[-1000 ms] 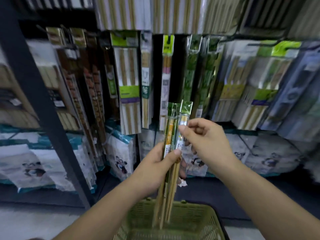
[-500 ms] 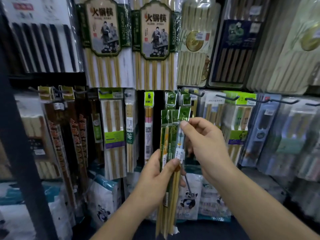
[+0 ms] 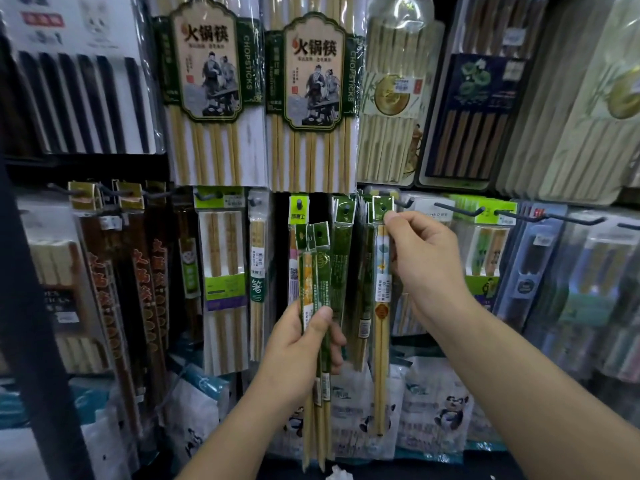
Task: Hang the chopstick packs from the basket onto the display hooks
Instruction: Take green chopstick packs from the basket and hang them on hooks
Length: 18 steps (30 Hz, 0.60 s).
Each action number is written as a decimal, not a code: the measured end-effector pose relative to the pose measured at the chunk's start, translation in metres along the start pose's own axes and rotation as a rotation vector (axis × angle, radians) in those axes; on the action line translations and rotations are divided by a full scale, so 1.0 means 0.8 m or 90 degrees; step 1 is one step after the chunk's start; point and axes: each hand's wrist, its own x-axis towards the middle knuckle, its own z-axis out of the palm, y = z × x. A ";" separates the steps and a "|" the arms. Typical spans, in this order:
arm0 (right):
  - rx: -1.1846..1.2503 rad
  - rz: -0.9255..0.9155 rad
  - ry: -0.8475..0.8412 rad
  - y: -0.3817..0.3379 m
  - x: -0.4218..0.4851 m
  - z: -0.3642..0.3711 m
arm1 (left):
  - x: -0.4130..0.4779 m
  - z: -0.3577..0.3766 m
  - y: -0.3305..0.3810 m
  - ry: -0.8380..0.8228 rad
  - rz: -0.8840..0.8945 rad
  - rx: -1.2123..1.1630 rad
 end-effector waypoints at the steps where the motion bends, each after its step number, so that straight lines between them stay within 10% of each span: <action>1: -0.006 0.001 0.001 0.002 0.002 0.000 | 0.000 0.000 0.000 -0.003 -0.002 -0.003; 18: -0.042 -0.027 0.036 0.018 0.021 0.003 | -0.003 0.005 -0.004 -0.006 -0.021 -0.019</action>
